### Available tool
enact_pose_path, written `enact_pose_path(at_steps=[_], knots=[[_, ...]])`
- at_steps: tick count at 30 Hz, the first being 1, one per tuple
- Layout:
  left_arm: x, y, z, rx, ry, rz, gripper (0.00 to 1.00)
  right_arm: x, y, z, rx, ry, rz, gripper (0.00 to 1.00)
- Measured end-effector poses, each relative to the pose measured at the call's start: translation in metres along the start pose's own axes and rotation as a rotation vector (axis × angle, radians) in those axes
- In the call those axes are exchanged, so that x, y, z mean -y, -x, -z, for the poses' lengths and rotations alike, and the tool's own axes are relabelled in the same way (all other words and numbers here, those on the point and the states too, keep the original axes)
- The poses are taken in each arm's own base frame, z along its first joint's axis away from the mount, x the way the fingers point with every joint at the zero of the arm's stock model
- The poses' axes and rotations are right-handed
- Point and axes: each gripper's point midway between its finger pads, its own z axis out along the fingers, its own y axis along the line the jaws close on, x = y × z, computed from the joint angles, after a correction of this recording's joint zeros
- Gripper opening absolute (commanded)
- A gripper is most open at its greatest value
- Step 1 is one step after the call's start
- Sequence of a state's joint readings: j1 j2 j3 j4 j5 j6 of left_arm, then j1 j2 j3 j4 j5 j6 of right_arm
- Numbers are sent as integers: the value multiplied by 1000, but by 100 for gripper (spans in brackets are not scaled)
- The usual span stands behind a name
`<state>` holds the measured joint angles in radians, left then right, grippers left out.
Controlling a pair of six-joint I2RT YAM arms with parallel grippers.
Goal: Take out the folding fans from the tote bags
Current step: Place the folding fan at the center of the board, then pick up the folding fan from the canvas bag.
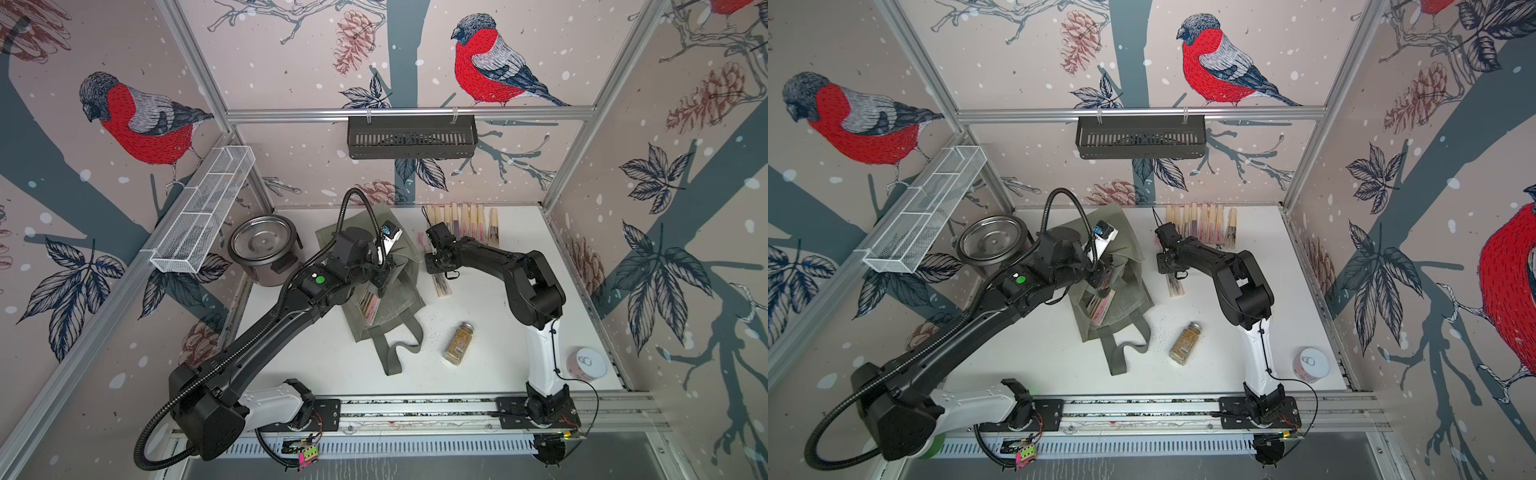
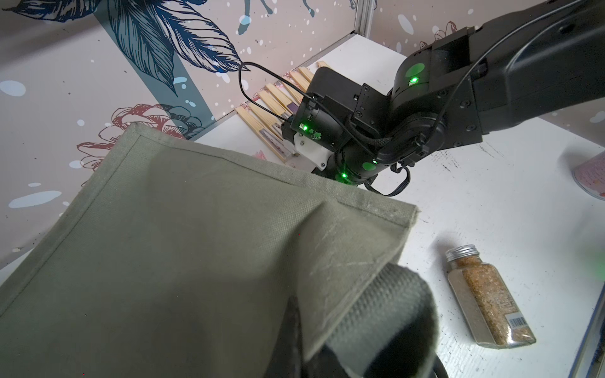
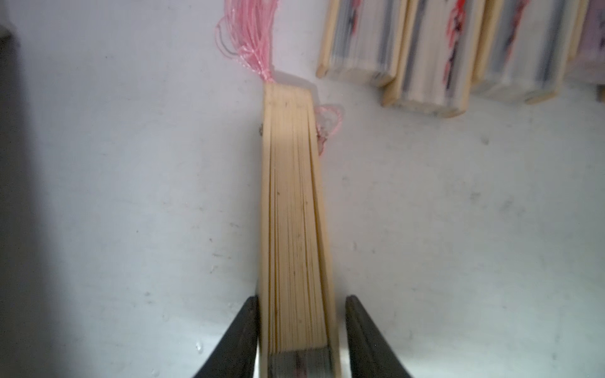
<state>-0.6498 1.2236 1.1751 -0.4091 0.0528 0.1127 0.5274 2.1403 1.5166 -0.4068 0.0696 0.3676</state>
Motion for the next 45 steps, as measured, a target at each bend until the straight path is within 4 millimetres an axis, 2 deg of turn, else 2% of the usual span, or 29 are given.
enact_pose_path(at_steps=[12, 23, 30, 35, 38, 40, 42, 45], knots=[[0, 0, 0, 0, 0, 0, 0, -6, -8, 1, 21, -20, -98, 31], [0, 0, 0, 0, 0, 0, 0, 7, -2, 1, 37, -46, -226, 32], [0, 0, 0, 0, 0, 0, 0, 13, 3, 0, 43, -52, -244, 49], [0, 0, 0, 1, 0, 0, 0, 8, 3, 5, 13, -32, -231, 54], [0, 0, 0, 1, 0, 0, 0, 6, 7, 17, 10, -22, -212, 54], [0, 0, 0, 1, 0, 0, 0, 4, 19, 35, 38, 2, -218, 55], [0, 0, 0, 1, 0, 0, 0, 6, 38, 61, 99, 21, -224, 55], [0, 0, 0, 1, 0, 0, 0, 13, 53, 100, 188, 49, -227, 54]])
